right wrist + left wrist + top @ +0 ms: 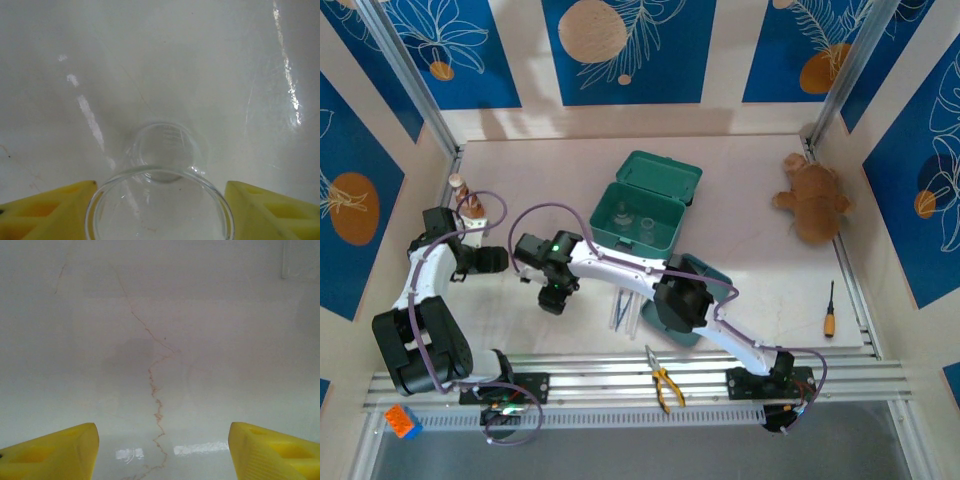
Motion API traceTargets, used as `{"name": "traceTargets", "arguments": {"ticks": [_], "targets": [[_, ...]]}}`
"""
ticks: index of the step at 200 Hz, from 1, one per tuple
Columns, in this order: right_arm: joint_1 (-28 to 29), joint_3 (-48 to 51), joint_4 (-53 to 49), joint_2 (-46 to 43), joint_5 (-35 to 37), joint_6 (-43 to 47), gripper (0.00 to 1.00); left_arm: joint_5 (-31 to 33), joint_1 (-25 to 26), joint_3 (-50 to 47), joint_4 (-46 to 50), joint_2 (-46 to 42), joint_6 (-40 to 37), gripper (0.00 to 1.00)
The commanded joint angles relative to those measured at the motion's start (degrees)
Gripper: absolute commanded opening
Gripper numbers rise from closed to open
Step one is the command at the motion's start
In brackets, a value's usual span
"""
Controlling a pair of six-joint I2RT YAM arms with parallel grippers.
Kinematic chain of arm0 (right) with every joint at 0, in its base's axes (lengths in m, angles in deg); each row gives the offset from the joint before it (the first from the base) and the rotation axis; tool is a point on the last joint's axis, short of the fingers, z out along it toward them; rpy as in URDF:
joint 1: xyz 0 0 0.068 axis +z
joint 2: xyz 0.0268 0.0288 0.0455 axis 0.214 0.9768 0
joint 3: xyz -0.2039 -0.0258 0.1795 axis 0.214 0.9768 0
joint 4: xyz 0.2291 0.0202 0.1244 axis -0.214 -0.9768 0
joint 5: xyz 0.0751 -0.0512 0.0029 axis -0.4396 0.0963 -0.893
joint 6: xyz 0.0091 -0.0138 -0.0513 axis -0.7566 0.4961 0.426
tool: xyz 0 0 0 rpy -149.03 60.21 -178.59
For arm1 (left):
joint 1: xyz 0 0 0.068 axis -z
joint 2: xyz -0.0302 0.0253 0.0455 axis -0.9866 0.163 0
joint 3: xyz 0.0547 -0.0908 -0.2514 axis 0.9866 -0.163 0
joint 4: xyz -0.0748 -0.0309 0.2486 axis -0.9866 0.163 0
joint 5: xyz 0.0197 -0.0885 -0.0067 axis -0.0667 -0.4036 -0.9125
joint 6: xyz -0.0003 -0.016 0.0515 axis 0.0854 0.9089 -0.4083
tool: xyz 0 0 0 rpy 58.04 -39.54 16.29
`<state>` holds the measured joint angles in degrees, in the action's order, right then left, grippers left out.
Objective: Organize the chemistry lab equipment
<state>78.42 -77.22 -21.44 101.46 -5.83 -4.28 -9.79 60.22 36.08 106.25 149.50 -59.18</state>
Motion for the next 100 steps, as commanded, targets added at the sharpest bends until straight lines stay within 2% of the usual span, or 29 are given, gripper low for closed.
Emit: {"name": "traceTargets", "arguments": {"ticks": [1,100], "targets": [[-0.25,-1.72,-1.43,0.04,-1.66,0.37,0.64,-0.87,-0.6,-0.47,0.09,0.66,0.53,0.69],[-0.04,-2.86,-3.26,-0.81,-0.6,0.36,0.43,-1.05,-0.51,-0.57,0.01,0.91,0.5,0.69]]}}
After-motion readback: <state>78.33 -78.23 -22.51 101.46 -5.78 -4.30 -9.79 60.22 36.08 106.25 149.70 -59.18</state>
